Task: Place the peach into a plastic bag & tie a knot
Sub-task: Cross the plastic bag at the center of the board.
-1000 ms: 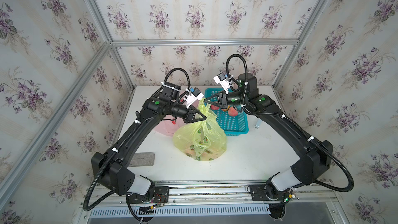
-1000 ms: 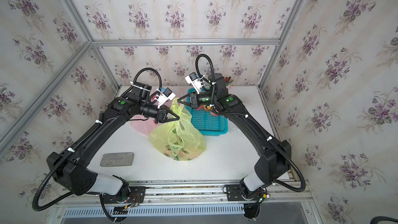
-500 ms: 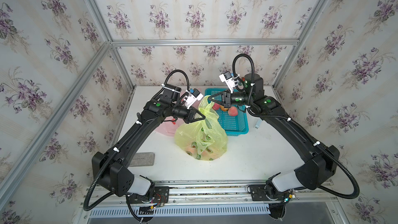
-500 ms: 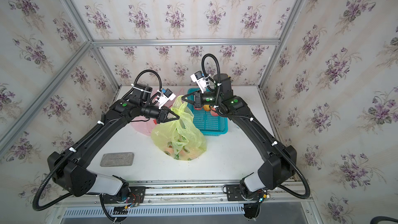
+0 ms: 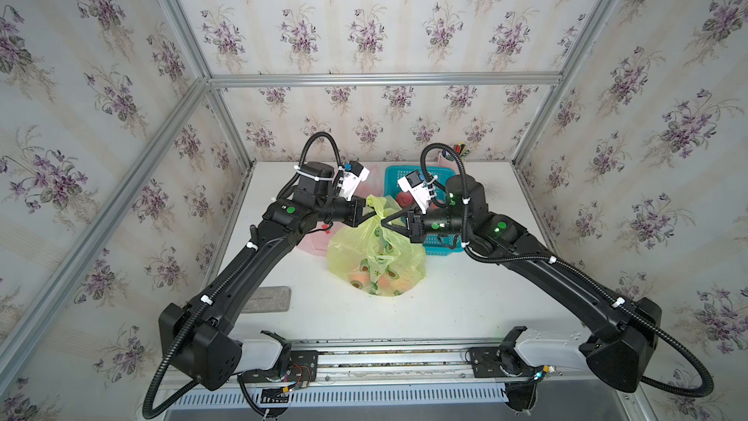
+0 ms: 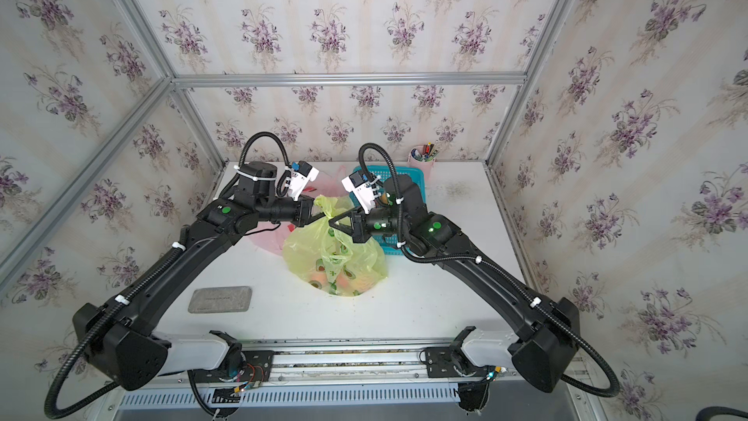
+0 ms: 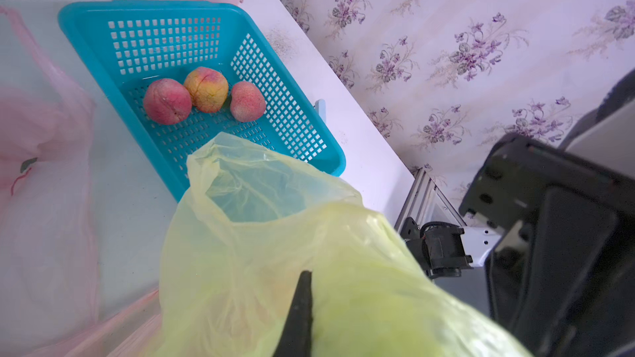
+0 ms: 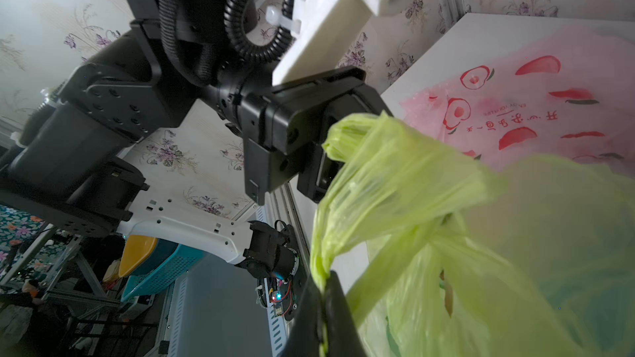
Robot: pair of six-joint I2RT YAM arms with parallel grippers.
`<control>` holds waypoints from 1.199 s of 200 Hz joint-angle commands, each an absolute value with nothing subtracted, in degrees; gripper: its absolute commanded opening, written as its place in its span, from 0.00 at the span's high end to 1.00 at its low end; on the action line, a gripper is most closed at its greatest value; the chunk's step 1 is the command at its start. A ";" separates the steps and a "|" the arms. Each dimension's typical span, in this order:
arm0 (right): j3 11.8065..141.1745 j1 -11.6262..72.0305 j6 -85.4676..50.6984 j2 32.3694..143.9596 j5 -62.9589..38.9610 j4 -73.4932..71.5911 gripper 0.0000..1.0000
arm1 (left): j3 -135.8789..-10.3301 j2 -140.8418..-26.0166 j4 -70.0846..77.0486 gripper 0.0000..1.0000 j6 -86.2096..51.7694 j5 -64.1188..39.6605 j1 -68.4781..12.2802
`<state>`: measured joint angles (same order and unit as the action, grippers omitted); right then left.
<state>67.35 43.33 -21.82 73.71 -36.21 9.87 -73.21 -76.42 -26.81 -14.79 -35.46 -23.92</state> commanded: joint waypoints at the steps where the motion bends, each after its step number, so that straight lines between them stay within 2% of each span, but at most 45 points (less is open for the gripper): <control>1: 65.59 46.09 -24.58 74.82 -36.39 6.11 1.00 | -71.18 -75.35 -19.25 1.00 -20.25 -28.46 -23.72; 48: 64.05 48.16 -23.85 79.39 -33.08 5.77 1.00 | -70.18 -75.15 -18.72 1.00 -21.27 -29.46 -23.73; 116: 65.33 48.08 -17.55 84.02 -20.99 9.62 1.00 | -69.45 -75.13 -20.06 0.98 -20.95 -33.93 -23.73; 178: 67.98 47.72 -15.39 86.39 -16.07 10.15 1.00 | -69.98 -74.22 -26.14 0.84 -18.40 -32.97 -23.72; 240: 68.33 47.25 -15.03 85.05 -16.07 10.15 1.00 | -71.12 -74.68 -31.97 0.71 -15.33 -29.42 -23.73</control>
